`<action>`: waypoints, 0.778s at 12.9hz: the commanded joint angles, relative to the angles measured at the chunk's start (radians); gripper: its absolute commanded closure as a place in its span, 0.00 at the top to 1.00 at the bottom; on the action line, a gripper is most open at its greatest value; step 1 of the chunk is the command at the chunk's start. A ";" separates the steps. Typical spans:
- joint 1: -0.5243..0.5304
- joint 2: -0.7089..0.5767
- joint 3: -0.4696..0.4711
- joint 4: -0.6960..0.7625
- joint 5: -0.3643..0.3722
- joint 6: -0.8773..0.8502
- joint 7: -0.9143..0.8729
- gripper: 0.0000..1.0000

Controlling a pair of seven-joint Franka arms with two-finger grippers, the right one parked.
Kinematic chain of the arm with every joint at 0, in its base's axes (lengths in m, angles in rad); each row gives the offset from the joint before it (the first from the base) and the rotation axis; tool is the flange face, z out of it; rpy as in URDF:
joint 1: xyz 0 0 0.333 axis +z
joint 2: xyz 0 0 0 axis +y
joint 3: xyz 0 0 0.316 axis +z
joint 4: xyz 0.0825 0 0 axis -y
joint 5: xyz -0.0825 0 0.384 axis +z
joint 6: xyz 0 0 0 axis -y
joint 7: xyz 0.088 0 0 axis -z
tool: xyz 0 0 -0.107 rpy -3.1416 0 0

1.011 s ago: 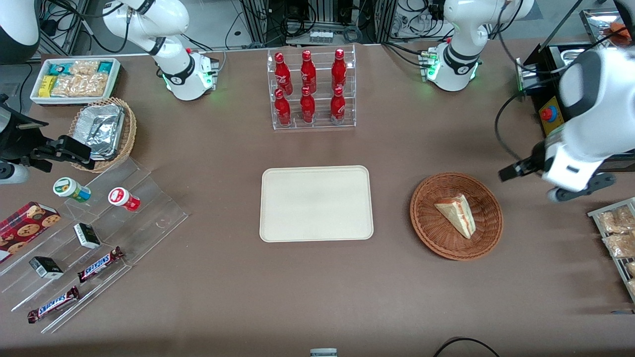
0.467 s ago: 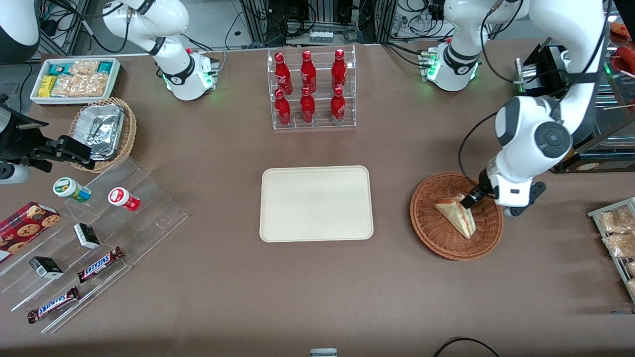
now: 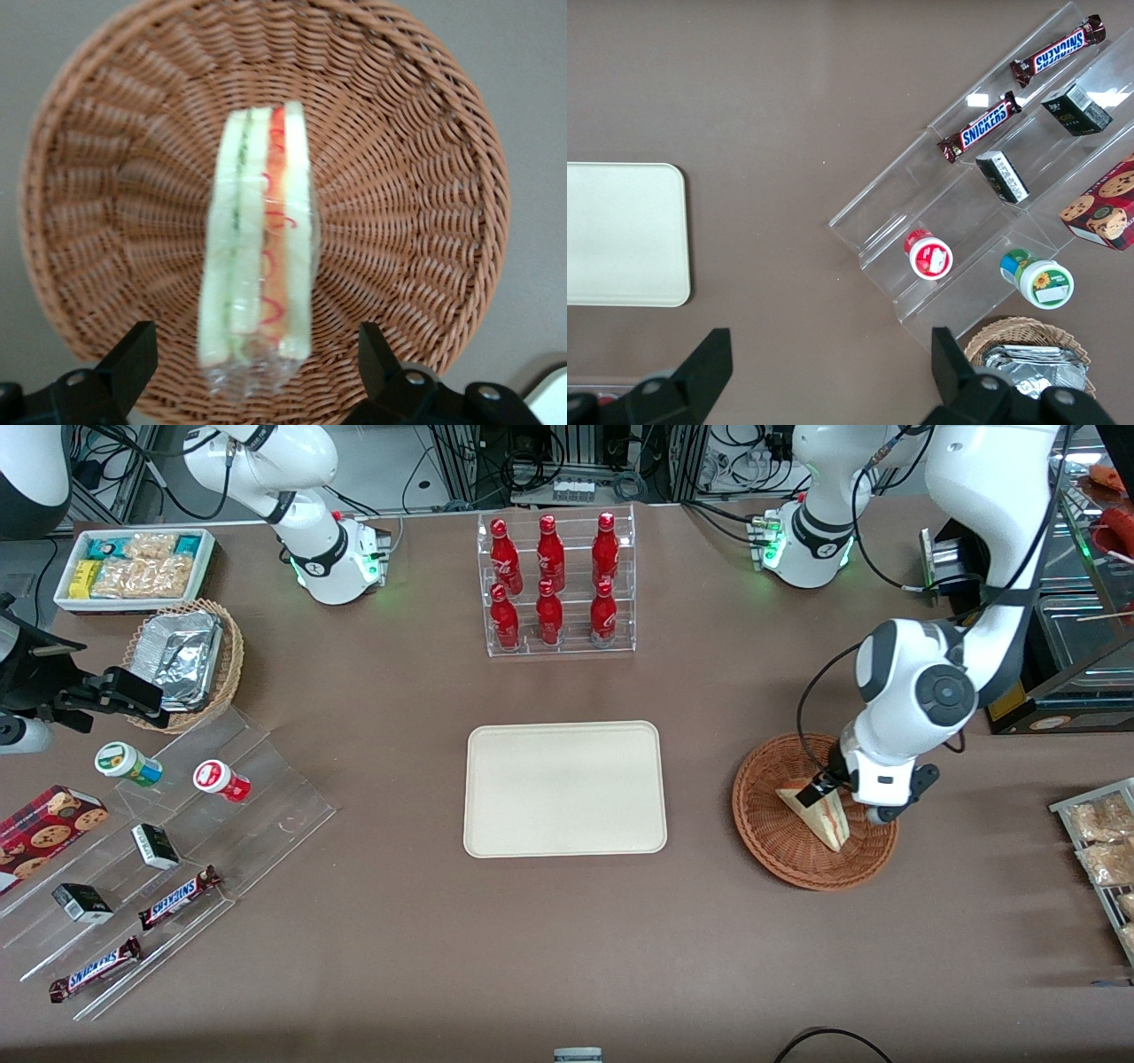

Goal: Place sandwich from basket to tray
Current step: 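Close the left gripper on the wrapped sandwich wedge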

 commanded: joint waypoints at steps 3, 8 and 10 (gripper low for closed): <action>0.004 0.016 0.009 -0.028 0.089 0.033 -0.027 0.97; 0.006 0.027 0.017 0.007 0.089 0.025 -0.047 0.00; -0.002 0.012 0.015 0.029 0.093 -0.024 -0.060 0.00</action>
